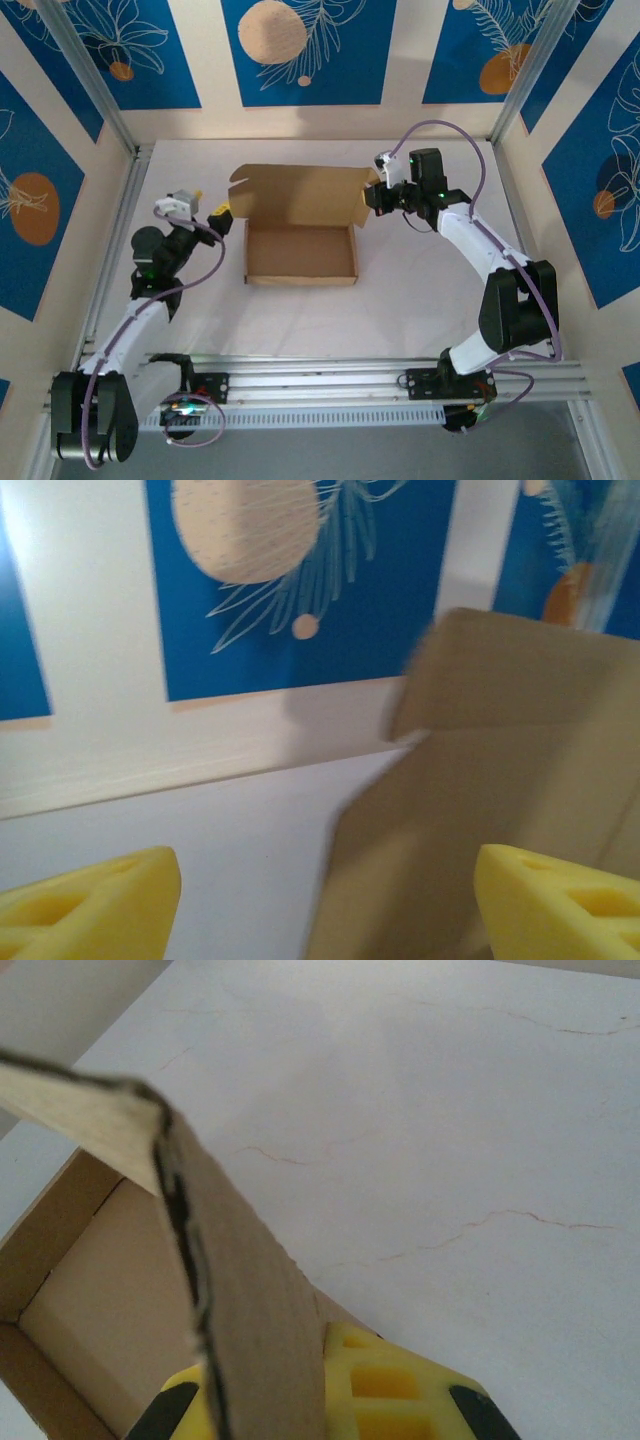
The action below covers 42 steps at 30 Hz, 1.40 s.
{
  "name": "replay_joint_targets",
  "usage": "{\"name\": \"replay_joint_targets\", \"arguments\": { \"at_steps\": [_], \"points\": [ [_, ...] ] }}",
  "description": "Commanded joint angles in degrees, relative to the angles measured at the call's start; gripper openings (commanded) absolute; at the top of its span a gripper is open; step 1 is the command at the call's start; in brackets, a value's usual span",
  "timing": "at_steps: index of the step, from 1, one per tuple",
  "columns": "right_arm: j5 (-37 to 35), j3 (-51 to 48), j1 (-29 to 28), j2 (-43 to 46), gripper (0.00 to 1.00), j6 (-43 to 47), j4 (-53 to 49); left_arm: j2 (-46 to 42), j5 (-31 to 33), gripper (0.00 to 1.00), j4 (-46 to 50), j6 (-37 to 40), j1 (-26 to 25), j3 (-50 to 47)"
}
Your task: Fold the paper box
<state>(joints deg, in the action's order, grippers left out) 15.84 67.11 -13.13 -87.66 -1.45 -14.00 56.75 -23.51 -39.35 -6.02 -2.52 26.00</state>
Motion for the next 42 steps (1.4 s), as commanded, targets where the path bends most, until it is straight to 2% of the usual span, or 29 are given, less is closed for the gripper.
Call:
{"name": "replay_joint_targets", "arguments": {
  "at_steps": [1,3,8,11,15,19,22,25,29,31,36,38,40,42],
  "points": [
    [0.5,1.7,-0.3,0.1,0.07,0.8,-1.1,3.1,-8.4,0.78,-2.9,1.2,0.0,3.6],
    [0.9,1.6,-0.3,0.3,0.07,0.8,-1.1,7.1,-9.0,0.78,-1.1,2.6,0.0,6.2],
    [1.1,0.9,-0.9,1.2,0.07,1.2,-1.0,13.9,-4.1,0.84,-0.8,4.4,0.1,10.9],
    [1.0,0.9,-1.4,1.4,0.07,1.6,-1.4,18.5,-6.1,0.84,1.7,7.3,0.1,14.9],
    [1.2,1.0,-1.6,1.6,0.07,2.1,-1.9,23.3,-6.5,0.86,-0.5,7.9,0.2,18.1],
    [1.2,0.9,-1.7,2.0,0.07,2.5,-2.0,29.2,-12.9,0.83,2.9,8.9,0.2,24.1],
    [0.7,1.0,-1.8,1.9,0.07,2.1,-1.8,31.3,-14.8,0.74,2.7,7.3,0.1,26.1],
    [-0.8,1.1,-1.9,1.4,0.07,0.3,-1.2,31.0,-16.5,0.57,2.3,5.8,-0.6,25.8],
    [-2.2,2.0,-2.4,0.2,0.06,-3.3,-0.4,30.4,-14.0,0.32,4.8,6.8,-2.7,23.4],
    [-3.3,2.8,-2.9,-0.4,0.06,-4.8,-0.4,30.6,-13.4,0.29,4.4,6.3,-3.9,22.1],
    [-2.6,4.2,-3.7,-1.1,0.06,-7.9,0.5,30.8,-10.8,0.29,-3.6,2.0,-5.4,16.6],
    [-2.5,4.9,-4.1,-1.2,0.06,-6.7,-0.5,30.0,-10.0,0.33,-4.4,2.3,-5.4,15.6],
    [-2.4,5.3,-4.2,-1.0,0.07,-3.6,-2.0,27.6,-5.3,0.5,-4.4,3.2,-4.7,14.6],
    [-3.2,5.1,-4.2,-0.3,0.07,-0.7,-3.3,25.5,-2.0,0.63,-5.9,2.7,-2.9,13.7]
  ]
}}
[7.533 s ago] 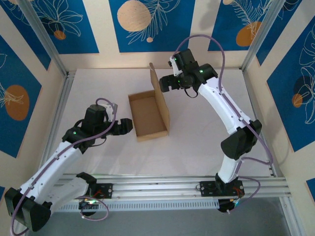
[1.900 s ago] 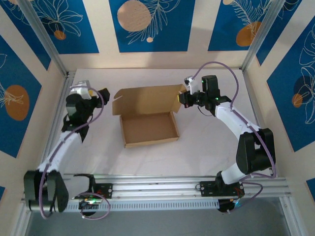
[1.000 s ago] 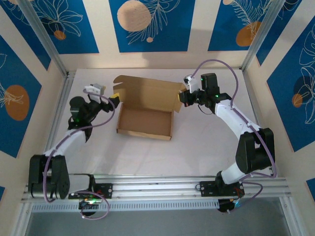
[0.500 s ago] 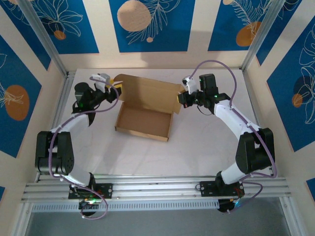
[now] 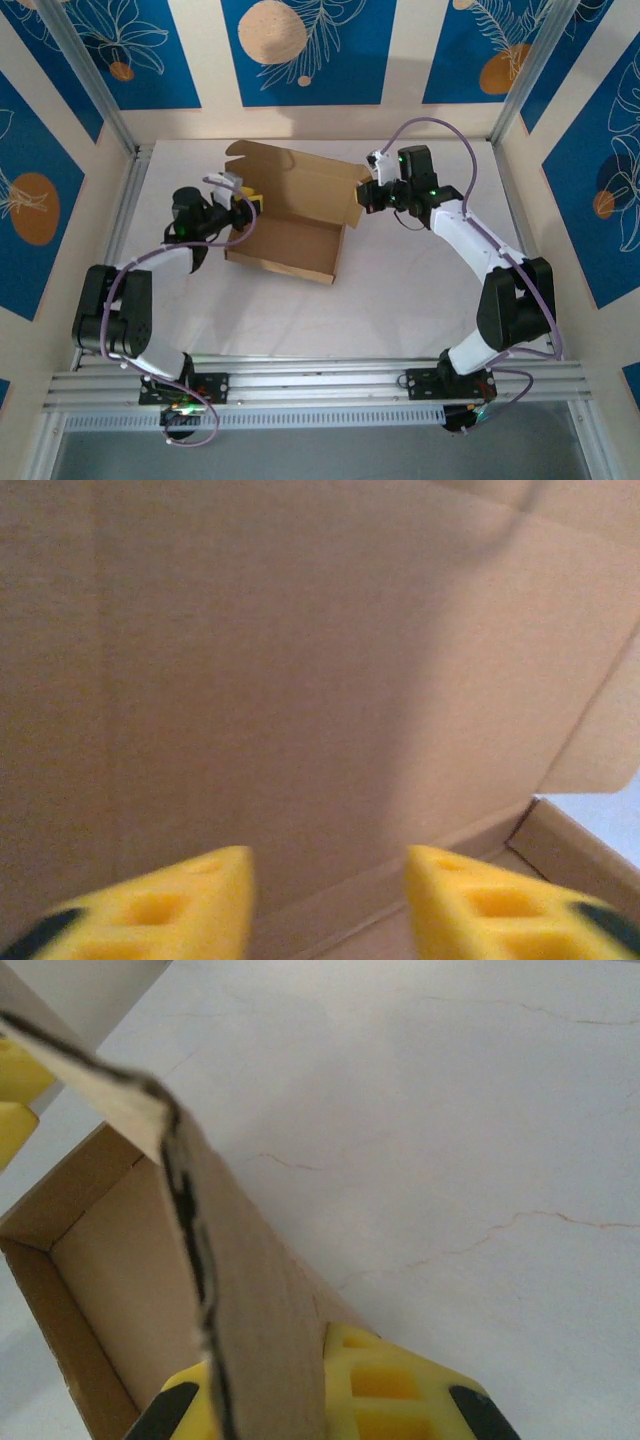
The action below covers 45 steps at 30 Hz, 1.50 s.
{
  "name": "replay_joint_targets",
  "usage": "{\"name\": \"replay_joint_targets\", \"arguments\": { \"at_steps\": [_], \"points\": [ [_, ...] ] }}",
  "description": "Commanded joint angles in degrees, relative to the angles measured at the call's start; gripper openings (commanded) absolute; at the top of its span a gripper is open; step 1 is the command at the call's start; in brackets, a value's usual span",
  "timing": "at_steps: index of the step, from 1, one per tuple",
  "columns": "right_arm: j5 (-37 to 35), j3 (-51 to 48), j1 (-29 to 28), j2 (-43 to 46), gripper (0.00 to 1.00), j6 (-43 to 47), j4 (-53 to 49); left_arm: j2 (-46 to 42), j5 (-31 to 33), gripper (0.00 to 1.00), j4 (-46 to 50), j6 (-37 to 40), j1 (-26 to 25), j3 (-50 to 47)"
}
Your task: Fold the paper box
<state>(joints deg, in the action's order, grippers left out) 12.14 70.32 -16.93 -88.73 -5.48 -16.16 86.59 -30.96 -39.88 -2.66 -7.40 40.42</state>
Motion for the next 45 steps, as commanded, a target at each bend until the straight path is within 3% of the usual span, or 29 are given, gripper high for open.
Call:
{"name": "replay_joint_targets", "arguments": {
  "at_steps": [1,7,11,16,21,25,31,37,41,45],
  "points": [
    [-0.1,1.6,-0.3,1.1,0.07,4.3,-1.2,-4.8,6.0,0.66,-5.3,-1.2,2.9,-0.7],
    [-0.9,1.0,-0.2,2.1,0.07,6.0,-2.1,-1.0,4.4,0.76,-11.4,-4.4,8.2,-0.6],
    [-0.6,-0.3,-0.3,3.0,0.07,6.5,-2.0,3.5,-3.2,0.82,-12.2,-4.9,9.2,2.7],
    [-0.3,-1.5,-0.1,3.6,0.07,6.5,-1.2,10.0,-13.4,0.82,-17.4,-11.6,9.4,7.1],
    [0.6,-1.7,0.1,3.7,0.07,5.9,-0.8,14.7,-17.6,0.7,-24.4,-19.9,9.2,10.0],
    [0.6,-1.7,0.5,3.3,0.07,4.3,0.0,14.8,-17.9,0.54,-26.0,-21.2,8.0,9.7],
    [2.4,-0.8,0.9,1.9,0.07,-1.4,1.5,11.8,-15.0,0.28,-25.4,-19.3,5.6,5.6],
    [1.9,-1.2,0.7,0.7,0.07,-10.9,5.0,6.6,-6.2,0.21,-22.2,-13.1,1.5,-1.0],
    [-3.8,-2.7,-1.4,0.9,0.09,-19.7,8.6,3.3,3.7,0.2,-18.9,-9.3,-4.1,-3.2],
    [-8.8,-4.8,-4.2,2.3,0.12,-25.8,11.6,1.9,13.3,0.2,-22.9,-11.1,-7.4,-6.7]
  ]
}}
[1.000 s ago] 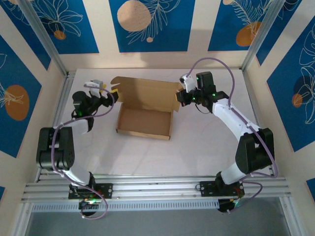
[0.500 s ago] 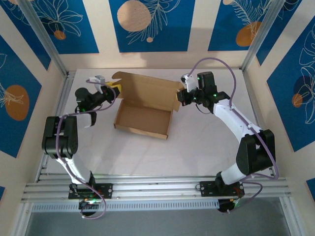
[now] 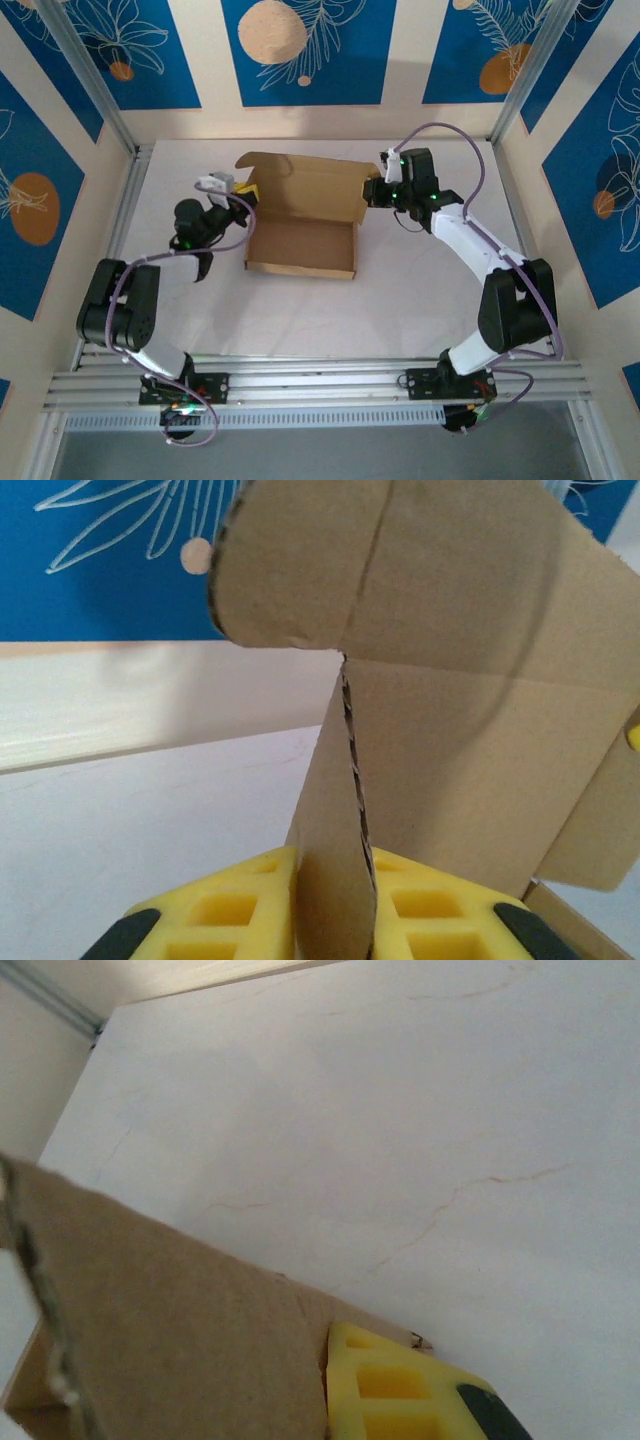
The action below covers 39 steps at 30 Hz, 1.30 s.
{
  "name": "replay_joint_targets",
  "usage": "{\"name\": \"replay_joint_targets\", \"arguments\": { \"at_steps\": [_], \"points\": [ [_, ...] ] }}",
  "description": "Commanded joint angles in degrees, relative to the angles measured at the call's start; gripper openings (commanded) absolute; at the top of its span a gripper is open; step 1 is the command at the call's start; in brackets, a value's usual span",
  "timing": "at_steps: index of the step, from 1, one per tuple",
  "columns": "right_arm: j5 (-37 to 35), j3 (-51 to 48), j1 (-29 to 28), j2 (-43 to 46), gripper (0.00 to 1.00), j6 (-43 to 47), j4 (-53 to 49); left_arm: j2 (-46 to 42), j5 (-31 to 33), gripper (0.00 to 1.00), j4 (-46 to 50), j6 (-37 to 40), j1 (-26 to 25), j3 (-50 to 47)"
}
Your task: Fold the paper box
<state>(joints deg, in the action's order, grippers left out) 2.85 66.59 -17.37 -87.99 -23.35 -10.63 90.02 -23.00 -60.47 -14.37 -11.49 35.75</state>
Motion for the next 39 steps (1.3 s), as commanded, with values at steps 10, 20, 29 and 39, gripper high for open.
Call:
{"name": "replay_joint_targets", "arguments": {
  "at_steps": [10,20,29,39],
  "points": [
    [-5.2,-8.3,-8.2,3.7,0.21,-2.0,13.9,3.0,15.8,0.28,-15.3,-4.5,-5.4,-9.8],
    [-13.1,-17.7,-13.1,4.2,0.25,8.1,29.3,6.7,18.2,0.3,-20.1,-2.5,-7.8,-11.6],
    [-14.5,-24.3,-13.1,9.2,0.21,1.3,35.3,5.2,19.4,0.33,-20.1,-0.7,-9.1,-12.9],
    [-18.2,-33.0,-16.4,9.5,0.18,-3.7,43.4,4.4,23.6,0.35,-20.1,0.9,-11.7,-16.5]
  ]
}}
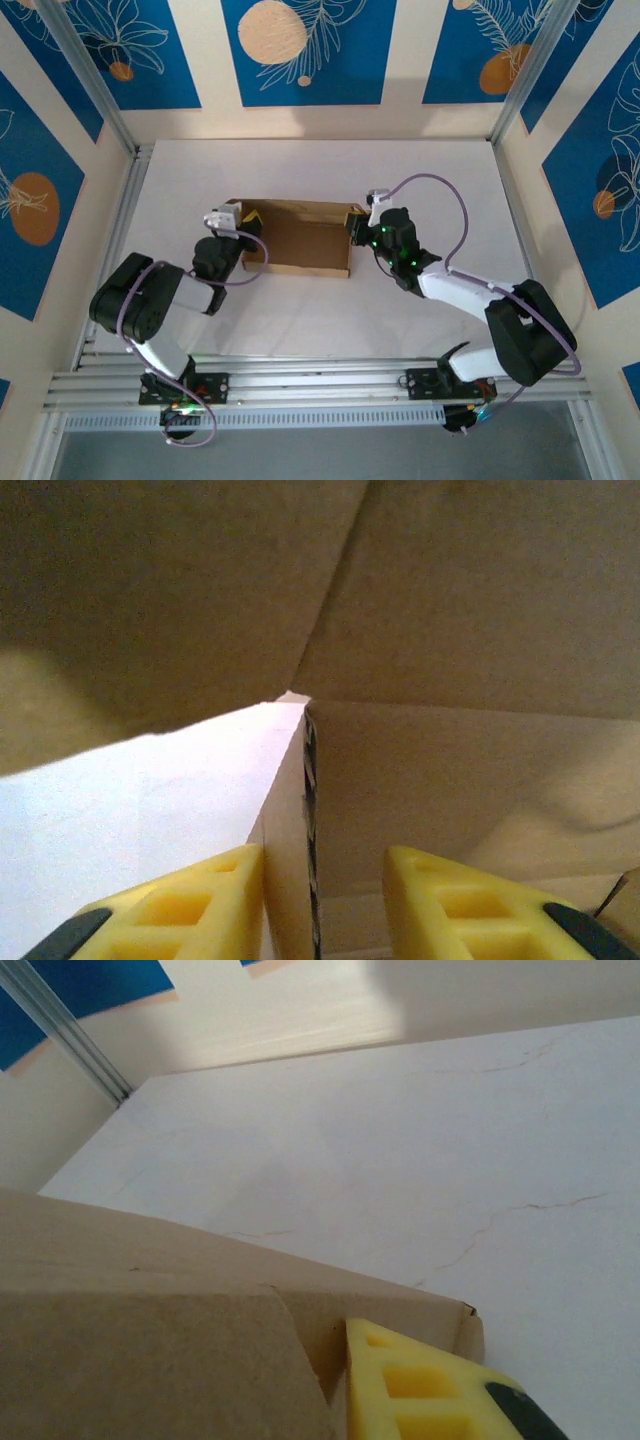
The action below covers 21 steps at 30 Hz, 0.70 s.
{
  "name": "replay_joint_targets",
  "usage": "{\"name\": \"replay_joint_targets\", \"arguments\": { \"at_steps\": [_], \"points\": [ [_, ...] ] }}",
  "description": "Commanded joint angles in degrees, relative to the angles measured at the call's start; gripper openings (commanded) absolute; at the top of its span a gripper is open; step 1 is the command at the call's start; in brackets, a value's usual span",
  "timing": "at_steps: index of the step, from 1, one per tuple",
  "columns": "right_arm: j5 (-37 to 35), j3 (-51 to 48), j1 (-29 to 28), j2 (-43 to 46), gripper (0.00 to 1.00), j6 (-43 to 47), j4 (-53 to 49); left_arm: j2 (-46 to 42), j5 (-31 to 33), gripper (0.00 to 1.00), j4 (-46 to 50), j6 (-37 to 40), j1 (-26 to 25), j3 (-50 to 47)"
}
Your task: Fold the paper box
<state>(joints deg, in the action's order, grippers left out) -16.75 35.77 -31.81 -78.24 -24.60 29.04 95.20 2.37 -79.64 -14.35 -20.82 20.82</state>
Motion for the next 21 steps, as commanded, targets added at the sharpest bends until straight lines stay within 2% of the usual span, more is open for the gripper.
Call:
{"name": "replay_joint_targets", "arguments": {
  "at_steps": [1,10,17,21],
  "points": [
    [0.8,-3.0,-2.2,-0.5,0.18,-2.7,4.4,-1.0,-1.1,0.35,-1.0,1.0,-2.4,-2.2],
    [-0.4,-4.8,-3.3,-1.3,0.16,-4.3,5.1,-3.0,1.7,0.36,-1.0,1.5,-2.4,-4.0],
    [-0.2,-1.4,-4.0,-2.8,0.17,-14.6,2.4,-3.8,2.2,0.37,-1.0,0.1,-2.4,-3.4],
    [-0.6,-1.5,-4.2,-3.3,0.22,-20.9,4.6,-3.7,1.9,0.37,-1.0,-0.3,-2.4,-3.4]
  ]
}}
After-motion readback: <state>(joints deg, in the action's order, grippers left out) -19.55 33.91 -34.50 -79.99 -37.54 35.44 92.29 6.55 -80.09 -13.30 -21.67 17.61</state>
